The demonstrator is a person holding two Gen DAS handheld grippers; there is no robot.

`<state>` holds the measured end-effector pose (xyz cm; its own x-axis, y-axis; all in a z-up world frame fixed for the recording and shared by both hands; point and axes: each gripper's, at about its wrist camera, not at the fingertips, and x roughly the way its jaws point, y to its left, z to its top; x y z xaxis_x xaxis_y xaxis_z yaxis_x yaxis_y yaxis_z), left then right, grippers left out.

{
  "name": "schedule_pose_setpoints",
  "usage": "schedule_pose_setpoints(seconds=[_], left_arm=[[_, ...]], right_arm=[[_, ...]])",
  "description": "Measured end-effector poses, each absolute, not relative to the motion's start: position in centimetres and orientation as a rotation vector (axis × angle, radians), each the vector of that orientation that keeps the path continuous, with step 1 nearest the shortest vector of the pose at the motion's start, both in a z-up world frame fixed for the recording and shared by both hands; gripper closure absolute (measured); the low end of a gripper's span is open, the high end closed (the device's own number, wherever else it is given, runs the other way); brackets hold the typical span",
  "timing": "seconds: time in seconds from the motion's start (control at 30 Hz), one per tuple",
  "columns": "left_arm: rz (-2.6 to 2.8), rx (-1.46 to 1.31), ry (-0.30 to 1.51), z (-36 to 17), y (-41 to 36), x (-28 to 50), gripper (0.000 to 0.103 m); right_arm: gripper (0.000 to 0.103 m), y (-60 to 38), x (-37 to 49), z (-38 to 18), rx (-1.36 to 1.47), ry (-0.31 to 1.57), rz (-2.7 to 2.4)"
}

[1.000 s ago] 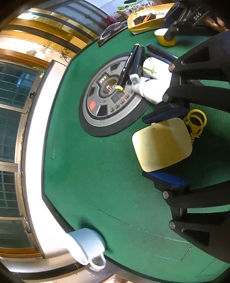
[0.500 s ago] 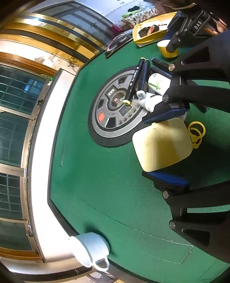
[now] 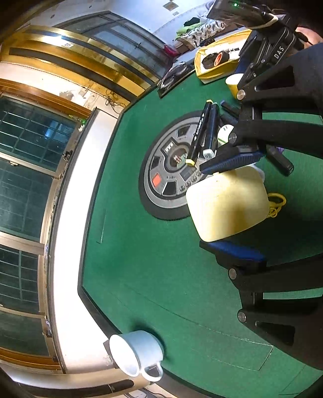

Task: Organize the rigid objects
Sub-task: 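Grasp the cream block with the left gripper while the right gripper grasps the yellow round container, then carry the cream block and round container over the tray with both grippers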

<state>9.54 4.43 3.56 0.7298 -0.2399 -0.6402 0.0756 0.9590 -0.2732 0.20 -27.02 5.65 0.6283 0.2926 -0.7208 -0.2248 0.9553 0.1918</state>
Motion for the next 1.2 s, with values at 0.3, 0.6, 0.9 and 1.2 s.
schedule_pose_setpoints(seconds=[0.3, 0.6, 0.9, 1.2], left_arm=[[-0.278, -0.212, 0.7, 4.9, 2.0, 8.1, 0.052], [-0.425, -0.207, 0.675, 6.7, -1.7, 6.1, 0.052], [-0.58, -0.219, 0.673, 8.2, -6.8, 3.5, 0.052], [-0.714, -0.172, 0.717, 9.0, -14.2, 1.9, 0.052]], right_arm=[[0.066, -27.0, 0.0, 6.1, 0.093, 0.812, 0.305], [0.066, -27.1, -0.5, 6.7, 0.117, 0.779, 0.302], [0.066, -29.7, -3.7, 9.1, 0.202, 0.723, 0.286], [0.066, -36.6, -7.0, 11.5, 0.255, 0.659, 0.194]])
